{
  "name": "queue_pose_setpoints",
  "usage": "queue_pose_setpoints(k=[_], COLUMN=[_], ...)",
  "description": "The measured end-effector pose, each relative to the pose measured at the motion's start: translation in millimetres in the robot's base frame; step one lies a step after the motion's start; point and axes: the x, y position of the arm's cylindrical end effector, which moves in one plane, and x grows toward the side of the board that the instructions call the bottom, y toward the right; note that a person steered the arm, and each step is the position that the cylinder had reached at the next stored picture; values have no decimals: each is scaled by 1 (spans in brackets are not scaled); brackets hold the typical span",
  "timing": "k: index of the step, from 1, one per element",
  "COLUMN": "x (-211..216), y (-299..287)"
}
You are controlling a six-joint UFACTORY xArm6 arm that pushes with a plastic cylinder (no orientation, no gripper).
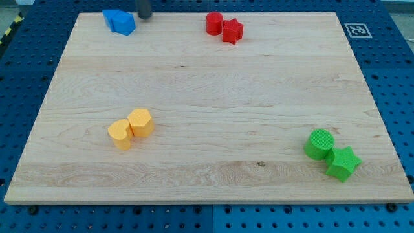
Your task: Separate the blue blocks
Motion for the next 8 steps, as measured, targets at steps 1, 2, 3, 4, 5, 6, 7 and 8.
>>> queue_pose_setpoints(k=[1,2,3,4,5,6,7,8], x=[0,1,1,9,11,17,38,68], y=[-19,-36,-48,-70,-71,-71,-64,-50])
